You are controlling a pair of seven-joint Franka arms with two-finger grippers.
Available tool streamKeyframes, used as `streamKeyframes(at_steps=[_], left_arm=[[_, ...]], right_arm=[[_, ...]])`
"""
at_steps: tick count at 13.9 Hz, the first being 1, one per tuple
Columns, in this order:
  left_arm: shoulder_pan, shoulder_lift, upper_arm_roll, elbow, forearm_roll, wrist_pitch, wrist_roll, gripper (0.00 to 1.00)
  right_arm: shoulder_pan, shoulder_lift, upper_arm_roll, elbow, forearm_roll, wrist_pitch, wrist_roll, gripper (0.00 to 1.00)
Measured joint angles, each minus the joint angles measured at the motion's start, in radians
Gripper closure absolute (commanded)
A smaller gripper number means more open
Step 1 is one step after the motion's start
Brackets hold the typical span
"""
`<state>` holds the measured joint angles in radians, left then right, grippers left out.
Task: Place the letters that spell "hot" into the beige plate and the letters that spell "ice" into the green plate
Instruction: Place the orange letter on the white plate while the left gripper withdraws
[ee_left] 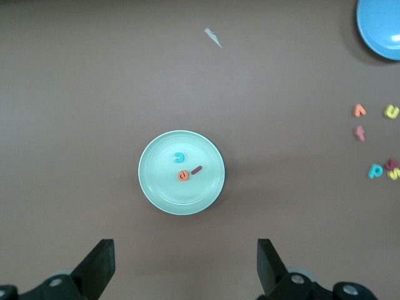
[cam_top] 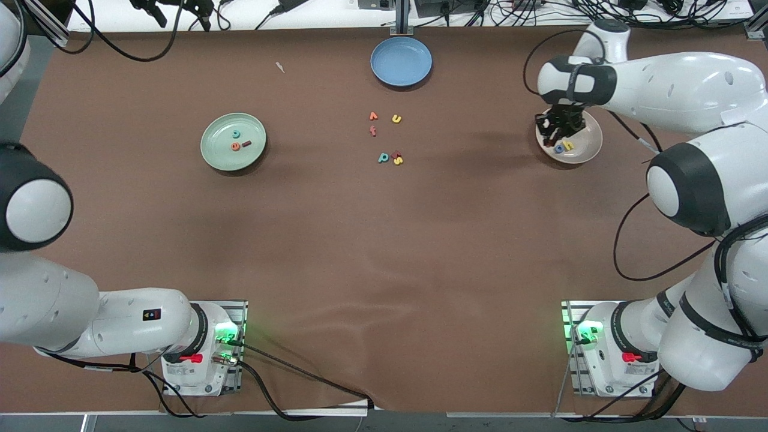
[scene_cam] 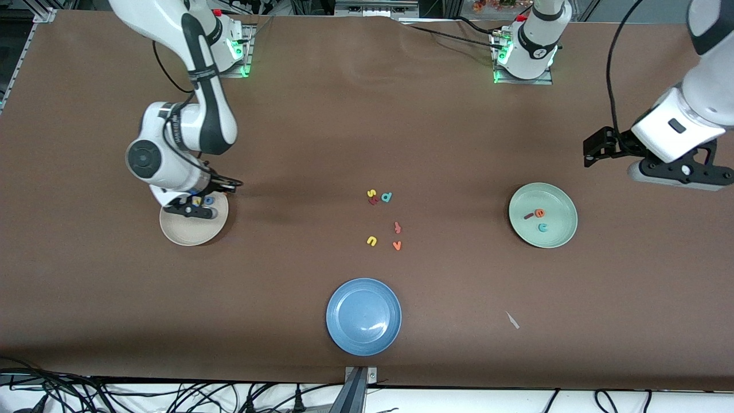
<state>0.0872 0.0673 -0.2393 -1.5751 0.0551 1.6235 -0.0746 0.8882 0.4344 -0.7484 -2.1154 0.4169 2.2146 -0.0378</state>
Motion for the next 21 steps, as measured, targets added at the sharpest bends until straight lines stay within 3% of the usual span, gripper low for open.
streamKeyframes(at_steps=[1, 2, 3, 7, 15, 18, 21], left_arm=[[-0.039, -0.044, 0.036, -0.054, 0.000, 0.016, -0.014, 0.00], [-0.064, -0.079, 0.060, -0.092, -0.003, 0.024, -0.019, 0.00], [-0.076, -0.105, 0.073, -0.115, -0.011, 0.026, -0.019, 0.00], [-0.080, -0.136, 0.094, -0.136, -0.027, 0.030, -0.019, 0.00], [-0.081, -0.132, 0.107, -0.136, -0.065, 0.020, -0.019, 0.00], [-0.081, -0.131, 0.108, -0.136, -0.065, 0.019, -0.019, 0.00], [-0.081, -0.131, 0.107, -0.136, -0.065, 0.019, -0.019, 0.00]], right_arm=[[-0.011, 0.000, -0.019, -0.003, 0.000, 0.000, -0.060, 0.88], [-0.028, 0.001, -0.027, -0.002, 0.000, 0.001, -0.105, 0.54], [-0.044, 0.001, -0.029, -0.002, 0.000, 0.003, -0.139, 0.02], [-0.056, 0.014, -0.026, 0.062, 0.001, -0.049, -0.155, 0.00], [0.007, 0.019, -0.015, 0.298, 0.003, -0.326, 0.276, 0.00], [0.003, 0.016, -0.048, 0.457, 0.003, -0.479, 0.311, 0.00], [-0.016, 0.013, -0.081, 0.540, 0.003, -0.514, 0.312, 0.00]])
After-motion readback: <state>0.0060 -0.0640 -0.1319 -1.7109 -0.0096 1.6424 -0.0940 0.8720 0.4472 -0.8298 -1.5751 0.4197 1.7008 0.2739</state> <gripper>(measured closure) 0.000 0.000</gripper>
